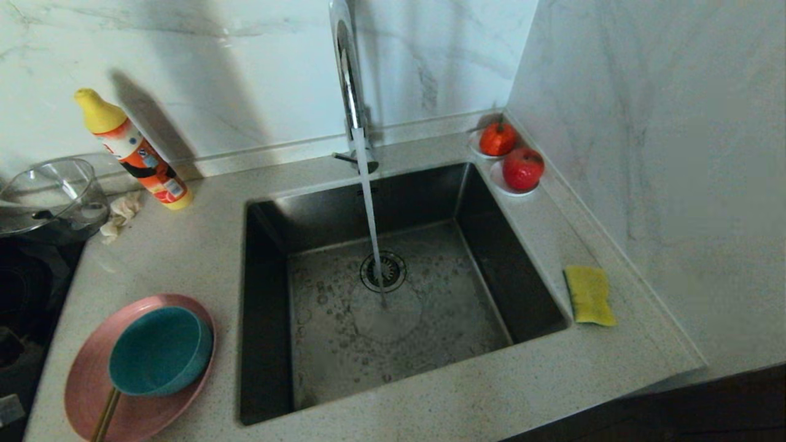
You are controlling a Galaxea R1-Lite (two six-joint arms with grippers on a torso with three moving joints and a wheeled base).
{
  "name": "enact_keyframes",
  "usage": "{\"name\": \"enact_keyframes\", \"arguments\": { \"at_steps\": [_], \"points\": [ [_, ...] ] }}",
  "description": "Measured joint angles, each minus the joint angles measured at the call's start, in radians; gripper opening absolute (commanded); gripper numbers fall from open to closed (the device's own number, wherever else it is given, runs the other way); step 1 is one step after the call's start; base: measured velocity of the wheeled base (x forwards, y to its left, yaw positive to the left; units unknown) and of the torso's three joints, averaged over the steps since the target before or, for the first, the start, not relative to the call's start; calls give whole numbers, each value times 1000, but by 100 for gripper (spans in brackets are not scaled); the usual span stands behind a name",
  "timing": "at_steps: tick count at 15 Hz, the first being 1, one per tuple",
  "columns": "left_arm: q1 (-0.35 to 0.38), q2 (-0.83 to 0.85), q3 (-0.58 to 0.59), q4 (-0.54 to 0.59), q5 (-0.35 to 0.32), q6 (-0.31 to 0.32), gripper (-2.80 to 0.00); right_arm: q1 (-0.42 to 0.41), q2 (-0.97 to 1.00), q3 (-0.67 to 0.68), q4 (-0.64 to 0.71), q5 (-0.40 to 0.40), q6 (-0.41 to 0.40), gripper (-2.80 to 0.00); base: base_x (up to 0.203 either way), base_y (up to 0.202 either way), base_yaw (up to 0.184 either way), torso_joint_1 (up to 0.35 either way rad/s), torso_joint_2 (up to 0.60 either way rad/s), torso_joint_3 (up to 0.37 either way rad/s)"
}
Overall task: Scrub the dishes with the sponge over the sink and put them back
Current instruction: Rinse the chopsticks
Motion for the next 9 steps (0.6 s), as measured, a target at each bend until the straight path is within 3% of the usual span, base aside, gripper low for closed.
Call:
{"name": "enact_keyframes", "arguments": {
  "at_steps": [4, 9],
  "points": [
    [29, 66, 10, -160, -8, -13, 0, 0, 0, 0, 0, 0, 0, -280, 0, 0, 0, 0, 0, 0],
    [47, 148, 12, -238, -9, -38, 0, 0, 0, 0, 0, 0, 0, -280, 0, 0, 0, 0, 0, 0]
  ]
}}
